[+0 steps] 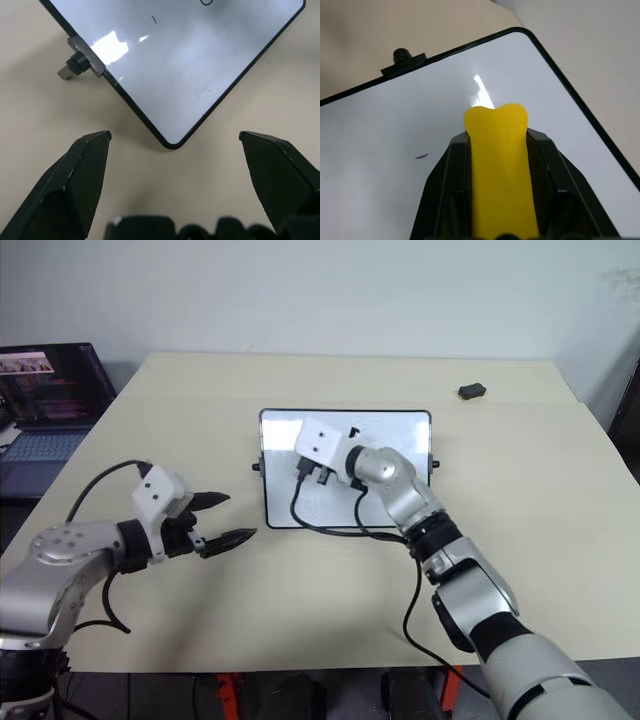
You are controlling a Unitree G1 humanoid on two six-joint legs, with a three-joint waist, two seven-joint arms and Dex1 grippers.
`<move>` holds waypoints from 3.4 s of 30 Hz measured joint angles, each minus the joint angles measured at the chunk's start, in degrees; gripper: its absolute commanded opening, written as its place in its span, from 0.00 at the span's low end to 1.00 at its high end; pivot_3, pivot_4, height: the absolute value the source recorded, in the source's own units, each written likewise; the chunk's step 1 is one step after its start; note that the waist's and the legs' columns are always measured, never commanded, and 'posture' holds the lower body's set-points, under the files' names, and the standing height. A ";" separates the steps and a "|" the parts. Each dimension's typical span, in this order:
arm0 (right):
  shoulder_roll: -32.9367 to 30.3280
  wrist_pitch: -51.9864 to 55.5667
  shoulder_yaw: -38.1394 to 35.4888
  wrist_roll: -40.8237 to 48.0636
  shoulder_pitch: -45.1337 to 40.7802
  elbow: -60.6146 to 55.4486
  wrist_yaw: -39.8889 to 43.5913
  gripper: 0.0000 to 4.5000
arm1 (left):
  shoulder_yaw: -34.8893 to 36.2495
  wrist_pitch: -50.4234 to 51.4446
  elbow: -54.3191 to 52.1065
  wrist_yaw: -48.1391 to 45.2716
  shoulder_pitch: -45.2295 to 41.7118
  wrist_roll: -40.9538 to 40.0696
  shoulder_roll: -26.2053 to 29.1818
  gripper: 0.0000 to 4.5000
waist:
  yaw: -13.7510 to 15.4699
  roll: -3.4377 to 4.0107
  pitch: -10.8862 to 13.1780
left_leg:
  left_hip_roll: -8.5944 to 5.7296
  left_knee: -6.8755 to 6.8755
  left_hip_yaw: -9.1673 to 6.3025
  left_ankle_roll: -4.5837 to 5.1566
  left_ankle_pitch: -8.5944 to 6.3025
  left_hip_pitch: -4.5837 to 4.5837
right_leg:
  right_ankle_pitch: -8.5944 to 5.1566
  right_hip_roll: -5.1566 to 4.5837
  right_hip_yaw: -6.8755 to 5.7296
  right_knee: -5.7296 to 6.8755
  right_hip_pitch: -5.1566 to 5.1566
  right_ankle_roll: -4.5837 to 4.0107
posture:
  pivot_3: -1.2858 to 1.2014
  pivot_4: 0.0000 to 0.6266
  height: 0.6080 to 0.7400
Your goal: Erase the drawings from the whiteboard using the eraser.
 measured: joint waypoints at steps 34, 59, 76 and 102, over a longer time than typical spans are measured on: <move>-14.88 31.04 -7.60 17.85 25.40 -51.87 14.77 0.25 | -2.38 2.08 -3.17 0.04 -5.36 -2.03 -2.08 1.00 | 0.54 -0.04 -0.01 | -0.02 -0.17 -0.05 -0.01 0.00 -1.05 | 0.02 -0.04 -0.08 -0.45 -0.88 0.02 | 0.52 0.24 1.00; -16.36 23.77 -14.99 22.05 40.94 -53.56 7.75 0.25 | -4.18 1.02 -1.91 2.16 -4.78 -1.79 -5.68 1.00 | 0.55 -0.06 -0.02 | 0.00 0.02 0.04 0.00 0.01 -0.86 | 0.01 0.03 0.02 -0.05 -0.82 0.02 | 0.52 0.24 1.00; -4.63 3.20 -10.39 7.24 14.60 -16.69 -10.74 0.25 | -4.19 0.58 -1.66 2.12 -5.74 -1.78 -6.37 1.00 | 0.65 -0.06 -0.02 | -0.02 0.53 0.03 0.00 0.00 -0.94 | 0.02 0.04 0.04 0.31 -0.82 0.02 | 0.52 0.24 1.00; -5.59 -11.60 -12.80 9.14 14.19 -12.34 -9.06 0.25 | -2.22 1.44 -1.65 2.92 -3.66 -1.86 -5.53 1.00 | 0.52 -0.08 -0.02 | 0.04 0.22 -0.03 0.01 -0.02 0.06 | -0.01 0.11 0.04 0.02 0.16 0.04 | 0.52 0.24 1.00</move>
